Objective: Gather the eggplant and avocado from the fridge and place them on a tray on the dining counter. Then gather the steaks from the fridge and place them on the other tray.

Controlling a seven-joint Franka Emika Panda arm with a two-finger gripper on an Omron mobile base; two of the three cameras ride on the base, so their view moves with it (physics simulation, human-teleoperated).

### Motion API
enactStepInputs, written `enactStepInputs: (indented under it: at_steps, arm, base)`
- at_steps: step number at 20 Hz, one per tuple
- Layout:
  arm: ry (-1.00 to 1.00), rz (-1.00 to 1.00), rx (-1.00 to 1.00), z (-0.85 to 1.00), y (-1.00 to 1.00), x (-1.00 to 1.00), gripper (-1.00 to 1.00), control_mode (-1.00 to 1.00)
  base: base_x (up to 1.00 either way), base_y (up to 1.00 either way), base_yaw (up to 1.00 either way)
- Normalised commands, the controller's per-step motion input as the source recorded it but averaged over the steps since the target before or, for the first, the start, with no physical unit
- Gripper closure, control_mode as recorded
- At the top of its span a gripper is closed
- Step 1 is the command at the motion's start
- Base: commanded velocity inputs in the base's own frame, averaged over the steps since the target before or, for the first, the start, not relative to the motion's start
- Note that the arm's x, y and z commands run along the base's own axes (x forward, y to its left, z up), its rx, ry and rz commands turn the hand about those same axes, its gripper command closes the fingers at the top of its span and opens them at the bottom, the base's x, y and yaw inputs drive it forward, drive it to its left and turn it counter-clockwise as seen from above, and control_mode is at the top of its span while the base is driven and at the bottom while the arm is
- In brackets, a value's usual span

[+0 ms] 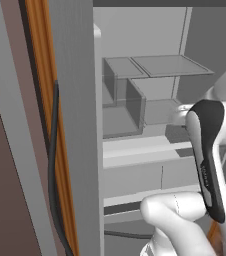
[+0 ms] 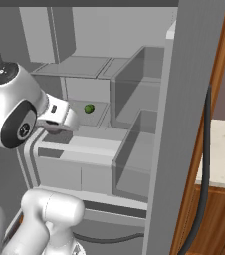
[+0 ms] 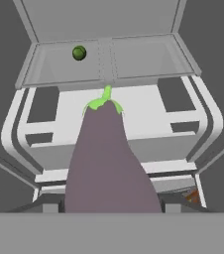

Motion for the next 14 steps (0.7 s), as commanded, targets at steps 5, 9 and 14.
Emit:
enactStepInputs:
  at_steps: [5, 9, 14]
  arm:
    - [0.11, 0.0, 0.0, 0.35, 0.0, -0.64, 1.0, -1.0]
    - [0.07, 0.0, -0.02, 0.03, 0.0, -0.52, 1.0, -1.0]
    - [0.0, 0.0, -0.05, -0.01, 0.0, -0.51, 1.0, -1.0]
  base:
    - [0.0, 0.0, 0.0]
    - [0.0, 0.0, 0.0]
    - [0.0, 0.0, 0.0]
